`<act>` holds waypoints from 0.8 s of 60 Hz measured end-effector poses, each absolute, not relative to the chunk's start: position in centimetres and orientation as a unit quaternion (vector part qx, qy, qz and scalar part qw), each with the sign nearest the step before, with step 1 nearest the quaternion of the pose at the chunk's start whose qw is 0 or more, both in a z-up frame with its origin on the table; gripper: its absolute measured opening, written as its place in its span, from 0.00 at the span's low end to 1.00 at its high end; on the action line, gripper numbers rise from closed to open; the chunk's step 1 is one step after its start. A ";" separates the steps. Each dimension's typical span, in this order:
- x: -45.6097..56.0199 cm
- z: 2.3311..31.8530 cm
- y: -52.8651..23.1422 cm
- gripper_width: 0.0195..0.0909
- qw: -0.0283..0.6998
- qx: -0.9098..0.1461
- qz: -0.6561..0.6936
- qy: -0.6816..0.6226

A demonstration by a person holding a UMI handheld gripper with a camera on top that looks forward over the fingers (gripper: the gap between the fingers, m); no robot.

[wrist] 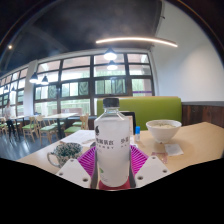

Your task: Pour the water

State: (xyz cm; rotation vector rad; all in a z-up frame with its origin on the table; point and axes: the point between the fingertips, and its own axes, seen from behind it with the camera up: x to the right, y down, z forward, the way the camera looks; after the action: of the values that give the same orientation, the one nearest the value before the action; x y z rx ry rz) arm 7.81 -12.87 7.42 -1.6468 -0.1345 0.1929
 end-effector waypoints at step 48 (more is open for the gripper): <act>8.4 6.1 -13.0 0.91 0.642 -0.759 0.083 -0.066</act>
State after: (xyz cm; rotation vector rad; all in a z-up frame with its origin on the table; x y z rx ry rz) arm 8.36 -13.00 6.06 -1.7310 -0.1497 0.1881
